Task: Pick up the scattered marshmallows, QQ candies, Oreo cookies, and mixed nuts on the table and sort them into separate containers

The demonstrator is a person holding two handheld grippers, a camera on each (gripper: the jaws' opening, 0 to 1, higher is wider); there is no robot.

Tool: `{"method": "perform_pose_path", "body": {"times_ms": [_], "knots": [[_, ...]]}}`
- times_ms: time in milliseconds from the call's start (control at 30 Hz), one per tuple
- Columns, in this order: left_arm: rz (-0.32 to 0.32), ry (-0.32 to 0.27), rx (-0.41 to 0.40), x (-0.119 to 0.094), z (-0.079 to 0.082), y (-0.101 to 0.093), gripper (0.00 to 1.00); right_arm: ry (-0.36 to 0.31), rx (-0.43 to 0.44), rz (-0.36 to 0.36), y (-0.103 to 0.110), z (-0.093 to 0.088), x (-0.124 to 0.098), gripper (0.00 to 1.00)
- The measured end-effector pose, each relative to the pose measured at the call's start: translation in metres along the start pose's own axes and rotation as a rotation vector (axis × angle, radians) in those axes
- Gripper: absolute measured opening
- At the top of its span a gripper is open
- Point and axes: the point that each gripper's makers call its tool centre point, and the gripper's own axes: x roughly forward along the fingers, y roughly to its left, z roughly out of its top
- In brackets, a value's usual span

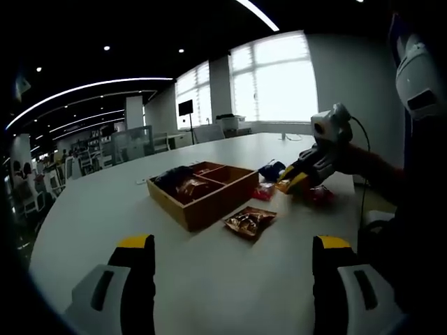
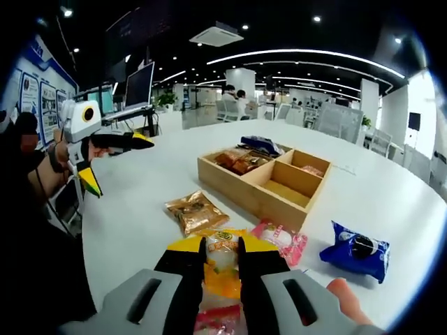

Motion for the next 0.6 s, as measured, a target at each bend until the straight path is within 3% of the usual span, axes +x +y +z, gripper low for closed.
{"method": "perform_pose_path", "body": {"times_ms": [600], "knots": [[-0.007, 0.001, 0.009, 0.002, 0.002, -0.004, 0.97, -0.072, 0.033, -0.027, -0.013, 0.016, -0.025, 0.15]]}}
